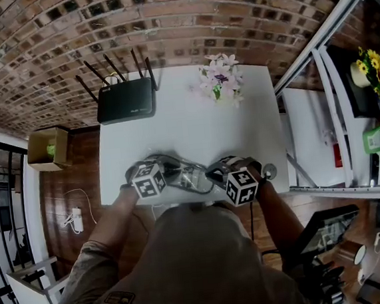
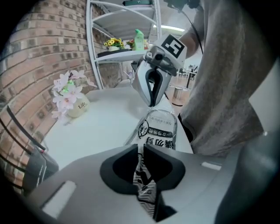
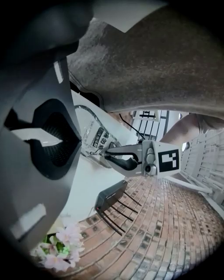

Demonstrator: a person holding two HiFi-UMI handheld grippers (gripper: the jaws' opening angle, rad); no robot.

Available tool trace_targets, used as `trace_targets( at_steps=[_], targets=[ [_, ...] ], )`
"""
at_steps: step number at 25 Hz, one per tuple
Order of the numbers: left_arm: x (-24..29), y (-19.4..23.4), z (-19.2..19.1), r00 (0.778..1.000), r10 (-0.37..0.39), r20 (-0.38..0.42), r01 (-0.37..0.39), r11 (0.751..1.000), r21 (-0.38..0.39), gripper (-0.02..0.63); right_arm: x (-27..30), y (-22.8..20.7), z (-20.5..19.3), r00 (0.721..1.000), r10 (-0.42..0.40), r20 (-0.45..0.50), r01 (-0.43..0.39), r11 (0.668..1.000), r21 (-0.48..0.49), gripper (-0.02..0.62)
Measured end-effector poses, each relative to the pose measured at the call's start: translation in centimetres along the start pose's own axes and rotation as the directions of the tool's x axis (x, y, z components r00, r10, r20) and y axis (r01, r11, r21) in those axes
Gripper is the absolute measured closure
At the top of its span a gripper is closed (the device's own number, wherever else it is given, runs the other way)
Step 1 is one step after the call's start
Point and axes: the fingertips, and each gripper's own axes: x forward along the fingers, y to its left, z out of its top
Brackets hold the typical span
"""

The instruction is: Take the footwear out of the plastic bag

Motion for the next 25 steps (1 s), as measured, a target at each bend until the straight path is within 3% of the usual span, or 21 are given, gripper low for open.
trace_targets(
  at_steps=[6,9,12,16,19,21,25],
  targets=[
    [-0.5,-0.4,-0.4,0.999,0.036,0.019,-0.035,0.997,-0.069,0.598,0.2,-1.6,-0.4,0.997,-0.058,0.051,0.050,0.987,0.150,0.575],
    [-0.8,-0.5,-0.9,0.998,0.058,0.024,-0.055,0.994,-0.094,0.601,-0.3,-2.6,-0.7,0.992,-0.108,0.072,0.085,0.961,0.262,0.519],
    [-1.3,-0.4,-1.3,0.996,0.085,0.038,-0.080,0.989,-0.122,0.603,-2.2,-4.1,-1.4,0.974,-0.198,0.109,0.137,0.900,0.413,0.480],
    [-1.8,-0.4,-1.7,0.991,0.120,0.056,-0.111,0.984,-0.138,0.604,-5.6,-5.5,-4.4,0.936,-0.337,0.105,0.198,0.749,0.632,0.527],
    [-2.2,-0.6,-1.5,0.988,0.137,0.075,-0.126,0.984,-0.128,0.604,-6.0,-4.6,-7.4,0.943,-0.330,0.052,0.188,0.653,0.733,0.566],
    [-2.5,-0.8,-1.2,0.985,0.144,0.090,-0.134,0.984,-0.113,0.604,-5.0,-3.2,-8.9,0.961,-0.275,0.032,0.154,0.627,0.764,0.566],
    [-3.1,-1.4,-0.7,0.981,0.155,0.120,-0.145,0.986,-0.087,0.604,-3.3,-1.5,-7.8,0.979,-0.181,0.099,0.036,0.624,0.780,0.566]
  ],
)
